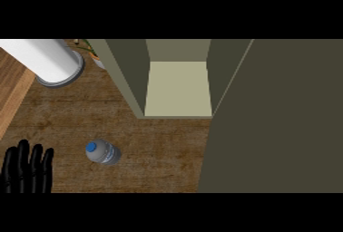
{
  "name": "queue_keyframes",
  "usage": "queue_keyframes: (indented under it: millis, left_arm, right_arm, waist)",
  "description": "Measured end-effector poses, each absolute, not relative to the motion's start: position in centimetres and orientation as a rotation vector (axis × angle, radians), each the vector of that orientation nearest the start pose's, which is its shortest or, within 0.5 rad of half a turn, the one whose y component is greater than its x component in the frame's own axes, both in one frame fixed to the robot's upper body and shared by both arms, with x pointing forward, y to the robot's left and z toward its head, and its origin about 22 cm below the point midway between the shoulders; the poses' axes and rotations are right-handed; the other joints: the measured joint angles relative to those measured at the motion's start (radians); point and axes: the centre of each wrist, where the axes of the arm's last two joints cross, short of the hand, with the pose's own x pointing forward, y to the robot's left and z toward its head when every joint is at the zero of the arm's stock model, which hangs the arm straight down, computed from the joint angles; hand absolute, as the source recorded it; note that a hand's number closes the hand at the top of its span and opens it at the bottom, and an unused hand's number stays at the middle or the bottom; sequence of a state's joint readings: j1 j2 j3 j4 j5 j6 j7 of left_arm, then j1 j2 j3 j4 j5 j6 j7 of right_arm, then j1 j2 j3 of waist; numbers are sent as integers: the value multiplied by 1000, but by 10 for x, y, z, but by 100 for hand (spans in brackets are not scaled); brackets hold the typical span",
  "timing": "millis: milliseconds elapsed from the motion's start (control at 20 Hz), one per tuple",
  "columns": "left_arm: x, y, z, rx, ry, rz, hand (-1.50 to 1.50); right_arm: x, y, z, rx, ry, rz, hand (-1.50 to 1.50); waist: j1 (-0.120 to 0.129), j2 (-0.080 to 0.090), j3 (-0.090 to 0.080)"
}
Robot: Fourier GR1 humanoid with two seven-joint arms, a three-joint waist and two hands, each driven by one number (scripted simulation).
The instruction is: Pick up the bottled water, place it into the cabinet and close the cabinet
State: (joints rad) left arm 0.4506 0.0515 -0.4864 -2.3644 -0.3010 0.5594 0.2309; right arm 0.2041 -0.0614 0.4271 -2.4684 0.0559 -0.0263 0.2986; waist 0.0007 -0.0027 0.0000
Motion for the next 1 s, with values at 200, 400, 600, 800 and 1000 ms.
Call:
queue_keyframes:
  millis: [200, 400, 600, 800, 1000]
  left_arm:
    - [121, 185, 109, 306, -1754, 289, -150]
    - [125, 194, 97, 338, -1729, 301, -150]
    - [131, 198, 76, 350, -1697, 319, -150]
    - [138, 206, 55, 370, -1662, 336, -150]
    - [148, 216, 32, 364, -1616, 339, -150]
  right_arm:
    - [125, -175, 165, 290, -1955, 198, -150]
    - [123, -175, 165, 282, -1952, 207, -150]
    - [124, -171, 170, 296, -1939, 203, -150]
    - [124, -167, 173, 308, -1935, 204, -150]
    - [125, -165, 174, 306, -1937, 199, -150]
  waist:
    - [-2, 1, 0]
    - [-2, 0, -1]
    - [-1, 0, -1]
    - [-2, 0, -1]
    - [-4, 1, -1]
